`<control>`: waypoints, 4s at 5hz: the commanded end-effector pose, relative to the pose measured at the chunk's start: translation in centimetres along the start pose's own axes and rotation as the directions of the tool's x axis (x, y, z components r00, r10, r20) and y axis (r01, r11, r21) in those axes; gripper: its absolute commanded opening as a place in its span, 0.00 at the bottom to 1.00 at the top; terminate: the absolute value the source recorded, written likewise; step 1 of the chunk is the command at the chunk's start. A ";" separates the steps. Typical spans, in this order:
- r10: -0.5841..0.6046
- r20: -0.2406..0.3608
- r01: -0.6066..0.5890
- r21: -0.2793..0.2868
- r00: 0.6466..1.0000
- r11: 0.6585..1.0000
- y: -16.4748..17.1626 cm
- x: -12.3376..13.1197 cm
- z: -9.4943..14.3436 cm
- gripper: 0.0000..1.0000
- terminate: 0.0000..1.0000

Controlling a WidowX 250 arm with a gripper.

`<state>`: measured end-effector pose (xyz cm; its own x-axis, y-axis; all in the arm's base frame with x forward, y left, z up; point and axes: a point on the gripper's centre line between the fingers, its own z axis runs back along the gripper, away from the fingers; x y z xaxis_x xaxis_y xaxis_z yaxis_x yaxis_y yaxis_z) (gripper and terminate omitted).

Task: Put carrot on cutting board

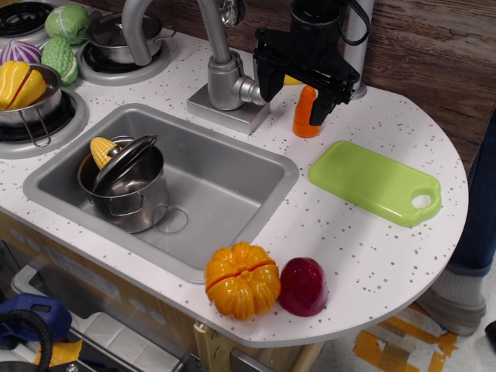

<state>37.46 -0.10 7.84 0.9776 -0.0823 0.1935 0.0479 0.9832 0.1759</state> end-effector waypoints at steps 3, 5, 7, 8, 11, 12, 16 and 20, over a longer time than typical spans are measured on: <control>-0.052 0.041 0.052 0.004 0.998 0.999 1.4 2.3 -0.6 1.00 0.00; -0.097 0.078 0.097 -0.002 0.992 0.995 2.2 4.1 -1.7 1.00 0.00; -0.127 0.104 0.130 -0.022 0.986 0.991 2.4 5.8 -2.6 1.00 0.00; -0.144 0.118 0.149 -0.032 0.982 0.988 2.8 6.4 -3.2 1.00 0.00; -0.076 0.141 0.093 -0.121 0.987 0.988 1.4 7.1 -5.4 0.00 0.00; -0.053 0.127 0.065 -0.093 0.990 0.994 0.6 7.1 -4.2 0.00 0.00; 0.020 0.020 -0.020 -0.014 1.000 1.000 -0.9 5.6 2.5 0.00 0.00; 0.193 0.164 -0.178 -0.100 0.967 0.979 -6.6 3.4 -0.7 0.00 0.00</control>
<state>40.14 -6.88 4.01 0.9358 0.0936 0.3399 -0.1155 0.9923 0.0447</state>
